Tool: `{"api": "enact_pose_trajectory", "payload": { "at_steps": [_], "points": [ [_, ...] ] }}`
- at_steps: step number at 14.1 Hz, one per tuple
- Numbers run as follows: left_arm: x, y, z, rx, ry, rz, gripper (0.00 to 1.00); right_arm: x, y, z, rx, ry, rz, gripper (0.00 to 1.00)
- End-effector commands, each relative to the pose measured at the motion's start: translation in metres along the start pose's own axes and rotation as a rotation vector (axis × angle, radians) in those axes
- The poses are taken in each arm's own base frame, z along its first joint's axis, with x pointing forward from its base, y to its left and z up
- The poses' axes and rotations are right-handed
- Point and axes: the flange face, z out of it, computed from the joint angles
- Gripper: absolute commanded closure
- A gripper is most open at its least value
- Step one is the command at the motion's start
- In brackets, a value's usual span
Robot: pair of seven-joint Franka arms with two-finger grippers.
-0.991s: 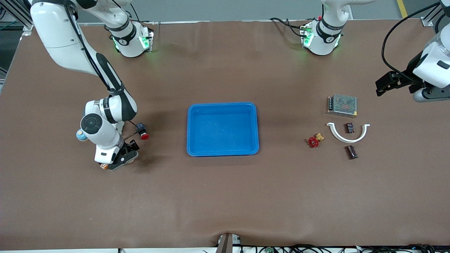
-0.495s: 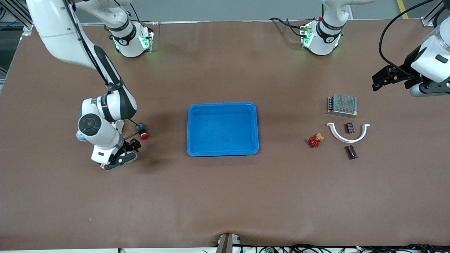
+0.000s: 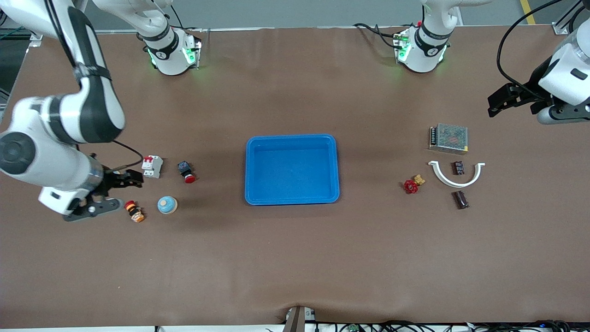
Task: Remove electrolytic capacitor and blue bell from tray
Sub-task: 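Set the bell down beside the other bell and open the right gripper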
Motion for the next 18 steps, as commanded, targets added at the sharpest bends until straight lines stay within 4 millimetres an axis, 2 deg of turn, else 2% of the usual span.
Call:
{"api": "enact_pose_trajectory", "payload": {
  "at_steps": [1,3,5,9,12,15,18],
  "points": [
    [-0.008,0.004,-0.005,-0.016,-0.005,0.028,0.0,-0.028,0.013,-0.042,0.018,0.007,0.037,0.0],
    [-0.008,0.004,-0.005,-0.016,-0.005,0.029,0.0,-0.055,0.024,-0.076,0.023,0.019,0.064,0.0],
    [-0.009,0.004,-0.005,-0.016,-0.003,0.029,0.0,-0.076,0.036,-0.1,0.023,0.037,0.09,0.0],
    [-0.008,0.003,-0.005,-0.016,-0.005,0.026,0.0,-0.113,0.054,-0.128,0.066,0.068,0.149,0.0],
    [-0.008,0.002,-0.006,-0.016,-0.002,0.024,0.0,-0.115,0.054,-0.143,0.056,0.095,0.159,0.0],
    [-0.007,0.001,-0.005,-0.016,-0.002,0.023,0.0,-0.112,0.052,-0.174,0.033,0.147,0.153,0.0],
    [-0.007,0.001,-0.005,-0.015,-0.002,0.023,0.0,-0.113,0.052,-0.177,0.042,0.136,0.175,0.0]
  ]
}}
